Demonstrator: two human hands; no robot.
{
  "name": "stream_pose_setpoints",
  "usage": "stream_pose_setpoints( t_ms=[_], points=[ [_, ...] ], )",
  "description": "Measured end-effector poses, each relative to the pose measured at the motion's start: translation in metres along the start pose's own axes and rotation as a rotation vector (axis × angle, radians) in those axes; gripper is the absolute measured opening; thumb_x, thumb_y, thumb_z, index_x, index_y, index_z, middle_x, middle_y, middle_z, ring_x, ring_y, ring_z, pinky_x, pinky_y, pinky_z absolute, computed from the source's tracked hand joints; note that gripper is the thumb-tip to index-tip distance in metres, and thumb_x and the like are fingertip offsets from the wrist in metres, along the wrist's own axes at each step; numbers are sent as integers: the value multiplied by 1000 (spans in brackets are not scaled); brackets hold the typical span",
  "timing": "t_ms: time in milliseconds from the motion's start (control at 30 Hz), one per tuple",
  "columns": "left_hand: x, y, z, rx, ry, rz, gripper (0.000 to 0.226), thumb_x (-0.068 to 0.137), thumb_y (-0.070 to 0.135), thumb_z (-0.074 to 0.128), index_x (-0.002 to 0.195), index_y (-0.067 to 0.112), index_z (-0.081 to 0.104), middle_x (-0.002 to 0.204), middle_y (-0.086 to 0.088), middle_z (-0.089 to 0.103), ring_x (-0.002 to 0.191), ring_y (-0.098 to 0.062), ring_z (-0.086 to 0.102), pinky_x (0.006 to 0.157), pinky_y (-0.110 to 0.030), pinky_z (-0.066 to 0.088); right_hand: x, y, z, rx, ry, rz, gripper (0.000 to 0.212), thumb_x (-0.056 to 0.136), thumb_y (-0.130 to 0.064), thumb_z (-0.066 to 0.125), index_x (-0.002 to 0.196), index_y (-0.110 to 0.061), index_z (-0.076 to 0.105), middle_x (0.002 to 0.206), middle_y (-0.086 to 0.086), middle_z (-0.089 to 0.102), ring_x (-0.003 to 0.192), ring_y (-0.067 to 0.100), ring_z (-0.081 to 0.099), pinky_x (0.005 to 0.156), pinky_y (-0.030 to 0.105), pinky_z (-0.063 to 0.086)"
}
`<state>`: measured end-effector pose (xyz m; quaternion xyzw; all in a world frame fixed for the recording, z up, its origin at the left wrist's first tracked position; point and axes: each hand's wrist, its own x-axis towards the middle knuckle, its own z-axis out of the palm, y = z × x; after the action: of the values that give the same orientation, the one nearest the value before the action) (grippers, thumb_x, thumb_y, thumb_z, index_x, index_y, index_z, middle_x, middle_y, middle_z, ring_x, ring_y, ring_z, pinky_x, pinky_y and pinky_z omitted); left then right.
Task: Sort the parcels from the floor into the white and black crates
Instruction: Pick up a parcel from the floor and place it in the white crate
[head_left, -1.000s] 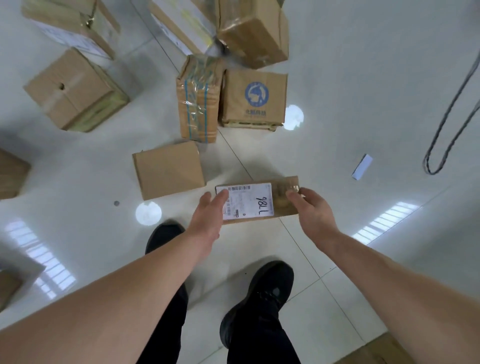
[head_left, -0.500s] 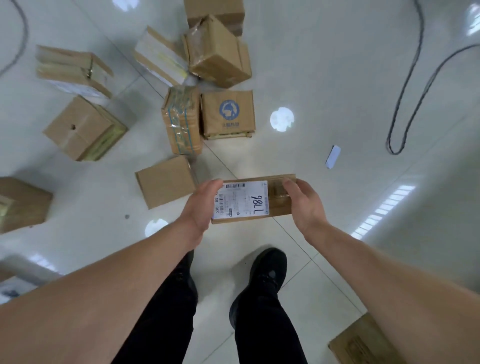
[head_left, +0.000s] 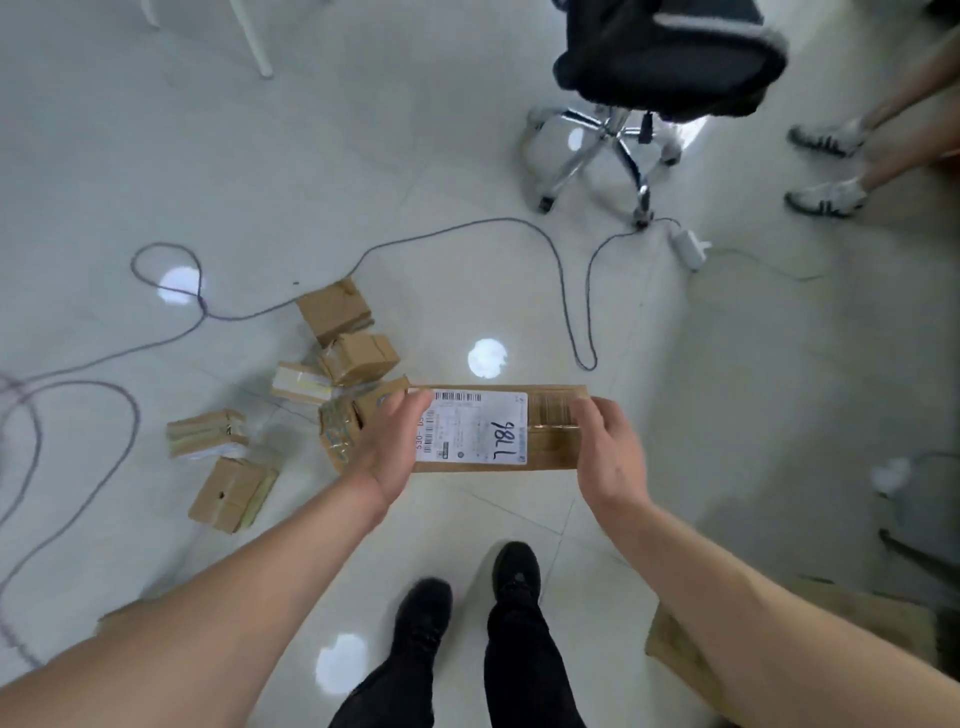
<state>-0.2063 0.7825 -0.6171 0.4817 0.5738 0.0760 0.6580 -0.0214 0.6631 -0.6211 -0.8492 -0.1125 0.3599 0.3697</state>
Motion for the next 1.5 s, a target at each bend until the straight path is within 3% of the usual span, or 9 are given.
stream_pose_setpoints(
  t_ms=[133, 333, 500, 667, 800, 900, 1067, 1333, 1500],
  points=[
    [-54, 68, 23, 83, -116, 101, 50, 80, 59, 42, 95, 25, 74, 93, -4, 77, 91, -25, 72, 75, -37, 46, -54, -35, -67, 113, 209, 16, 38, 102, -48, 49, 110, -15, 66, 98, -2, 66, 94, 21, 60, 76, 32, 39],
    [-126, 135, 87, 203, -326, 226, 39, 103, 41, 41, 106, 16, 70, 91, -3, 72, 77, -18, 68, 65, -29, 47, -133, -41, -170, 221, 462, 58, 42, 100, -56, 47, 107, -19, 65, 96, -7, 66, 98, 20, 61, 85, 36, 43],
    [-194, 158, 159, 306, -569, 288, 57, 78, 57, 44, 109, 17, 71, 82, 3, 70, 77, -21, 61, 73, -35, 41, -202, -15, -248, 302, 676, 129, 59, 87, -72, 42, 107, -23, 66, 101, -5, 70, 101, 20, 65, 98, 43, 49],
    [-262, 152, 245, 413, -760, 377, 50, 90, 55, 45, 108, 17, 71, 82, 3, 70, 71, -17, 61, 66, -31, 40, -268, 38, -318, 391, 863, 190, 57, 86, -71, 41, 104, -23, 66, 100, -4, 70, 99, 21, 65, 97, 46, 50],
    [-317, 129, 316, 488, -883, 473, 36, 107, 31, 36, 105, 17, 69, 75, 9, 72, 57, 1, 63, 51, -16, 45, -317, 95, -366, 483, 968, 221, 57, 85, -73, 41, 106, -25, 62, 101, -4, 69, 97, 18, 64, 91, 45, 51],
    [-361, 105, 364, 556, -957, 495, 38, 108, 31, 34, 97, 17, 69, 67, 11, 71, 53, 2, 60, 56, -24, 39, -351, 143, -400, 532, 1029, 232, 45, 98, -61, 44, 109, -21, 60, 101, -3, 66, 92, 14, 60, 75, 36, 46],
    [-431, 62, 430, 627, -1027, 508, 41, 108, 30, 34, 90, 19, 69, 66, 10, 73, 52, 1, 62, 52, -18, 44, -405, 216, -450, 610, 1108, 280, 42, 102, -56, 44, 105, -18, 60, 100, -1, 63, 92, 16, 58, 74, 37, 43],
    [-516, 4, 517, 772, -1161, 472, 53, 88, 65, 41, 111, 25, 68, 110, 0, 75, 105, -23, 69, 101, -52, 49, -472, 304, -508, 622, 1213, 375, 64, 87, -74, 36, 107, -21, 66, 100, -2, 66, 95, 20, 60, 77, 39, 44],
    [-555, -25, 558, 875, -1242, 464, 40, 105, 47, 34, 103, 26, 68, 108, -2, 75, 104, -22, 68, 98, -44, 51, -502, 343, -527, 721, 1278, 464, 58, 94, -69, 40, 112, -20, 66, 105, 0, 68, 95, 18, 62, 76, 36, 43]
  ],
)
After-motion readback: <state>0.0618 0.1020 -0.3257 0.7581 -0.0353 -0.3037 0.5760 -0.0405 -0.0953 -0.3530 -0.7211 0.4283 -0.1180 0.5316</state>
